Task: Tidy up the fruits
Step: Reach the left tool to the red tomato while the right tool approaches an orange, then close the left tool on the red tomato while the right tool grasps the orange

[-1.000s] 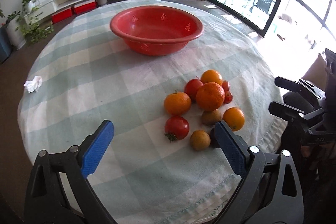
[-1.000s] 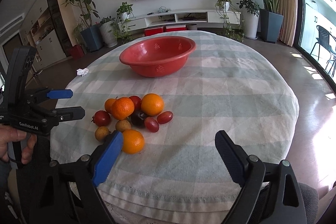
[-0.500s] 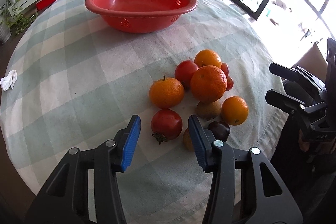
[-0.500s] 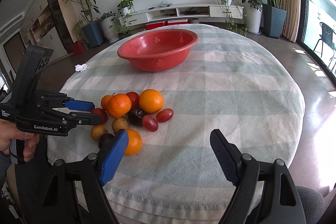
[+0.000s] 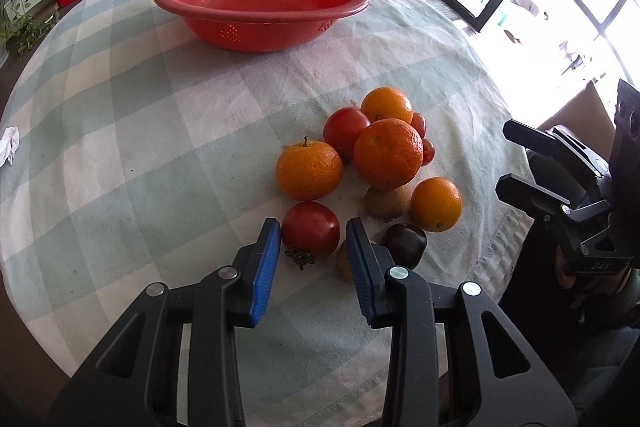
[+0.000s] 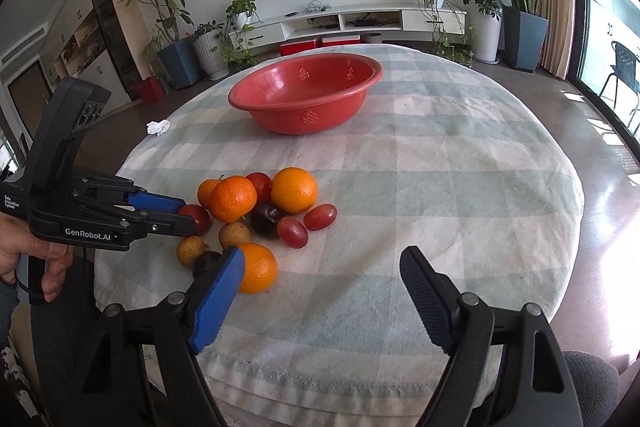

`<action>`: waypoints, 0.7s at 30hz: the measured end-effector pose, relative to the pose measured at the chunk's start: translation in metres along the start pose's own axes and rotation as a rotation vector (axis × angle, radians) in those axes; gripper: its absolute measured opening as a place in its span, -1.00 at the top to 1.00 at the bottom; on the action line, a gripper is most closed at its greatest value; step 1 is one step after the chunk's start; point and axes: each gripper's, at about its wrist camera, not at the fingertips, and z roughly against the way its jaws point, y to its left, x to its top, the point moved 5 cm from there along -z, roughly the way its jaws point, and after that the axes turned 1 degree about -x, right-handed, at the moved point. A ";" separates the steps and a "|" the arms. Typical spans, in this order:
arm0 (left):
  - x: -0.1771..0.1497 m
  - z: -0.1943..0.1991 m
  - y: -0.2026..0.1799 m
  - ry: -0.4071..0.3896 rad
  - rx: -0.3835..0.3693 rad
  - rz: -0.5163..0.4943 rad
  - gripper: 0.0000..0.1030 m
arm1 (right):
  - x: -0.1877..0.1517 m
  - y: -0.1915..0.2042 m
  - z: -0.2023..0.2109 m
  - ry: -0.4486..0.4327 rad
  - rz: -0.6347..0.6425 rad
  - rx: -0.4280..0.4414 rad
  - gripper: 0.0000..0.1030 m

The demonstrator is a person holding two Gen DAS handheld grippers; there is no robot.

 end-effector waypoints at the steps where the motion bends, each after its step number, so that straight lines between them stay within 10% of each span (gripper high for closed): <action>1: 0.000 -0.001 0.001 0.014 -0.015 0.007 0.37 | 0.000 0.000 0.000 0.000 0.000 0.000 -0.61; 21: 0.000 0.011 0.013 -0.042 -0.062 0.063 0.43 | -0.002 0.024 -0.007 0.047 0.041 0.043 -0.61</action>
